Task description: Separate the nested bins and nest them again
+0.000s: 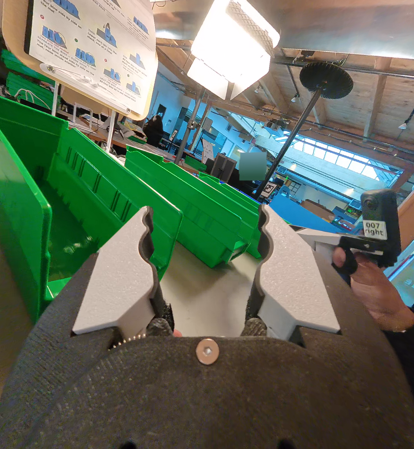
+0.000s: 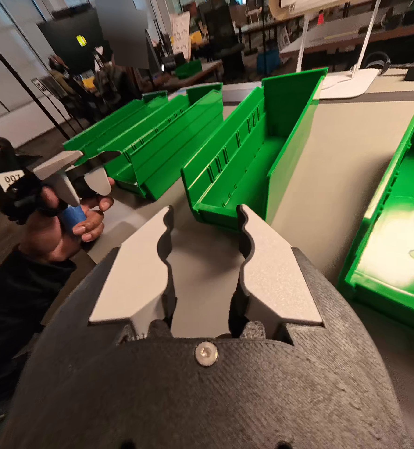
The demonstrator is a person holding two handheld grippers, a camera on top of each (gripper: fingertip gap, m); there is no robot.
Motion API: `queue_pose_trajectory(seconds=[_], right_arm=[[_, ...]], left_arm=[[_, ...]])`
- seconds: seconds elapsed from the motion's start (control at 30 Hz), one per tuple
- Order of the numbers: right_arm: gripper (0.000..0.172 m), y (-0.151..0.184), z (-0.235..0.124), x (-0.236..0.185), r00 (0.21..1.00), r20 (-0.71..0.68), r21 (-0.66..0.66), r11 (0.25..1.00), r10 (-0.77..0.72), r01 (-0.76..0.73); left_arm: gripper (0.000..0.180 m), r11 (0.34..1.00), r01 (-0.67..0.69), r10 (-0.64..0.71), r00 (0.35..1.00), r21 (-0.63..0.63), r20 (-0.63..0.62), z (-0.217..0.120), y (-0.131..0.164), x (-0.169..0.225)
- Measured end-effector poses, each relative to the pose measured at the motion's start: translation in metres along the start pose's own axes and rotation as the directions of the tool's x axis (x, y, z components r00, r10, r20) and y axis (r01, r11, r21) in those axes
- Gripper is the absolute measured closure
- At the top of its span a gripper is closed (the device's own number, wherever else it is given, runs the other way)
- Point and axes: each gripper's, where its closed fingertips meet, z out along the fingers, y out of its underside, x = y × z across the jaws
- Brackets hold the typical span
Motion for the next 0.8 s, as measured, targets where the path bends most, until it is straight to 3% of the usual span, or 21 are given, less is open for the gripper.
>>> queue_pose_trajectory(seconds=[0.27, 0.4, 0.57, 0.8], right_arm=[[0.092, 0.000, 0.014, -0.019, 0.996, 0.086, 0.155, 0.988, 0.012, -0.025], [0.081, -0.001, 0.023, -0.023, 0.995, 0.091, 0.207, 0.978, -0.031, 0.012], [0.074, -0.010, 0.021, -0.021, 0.990, 0.142, 0.279, 0.960, -0.023, -0.018], [0.076, -0.011, 0.018, -0.020, 0.984, 0.177, 0.294, 0.954, 0.000, -0.053]], left_arm=[[0.089, 0.991, -0.132, 0.133, 0.990, -0.031, 0.037, -0.013, -0.006, 0.015], [0.088, 0.980, -0.197, 0.197, 0.975, -0.012, 0.103, -0.036, -0.033, 0.016], [0.088, 0.957, -0.276, 0.288, 0.932, -0.084, 0.218, -0.064, -0.071, -0.004], [0.075, 0.921, -0.307, 0.388, 0.786, -0.240, 0.481, -0.094, -0.151, -0.062]])
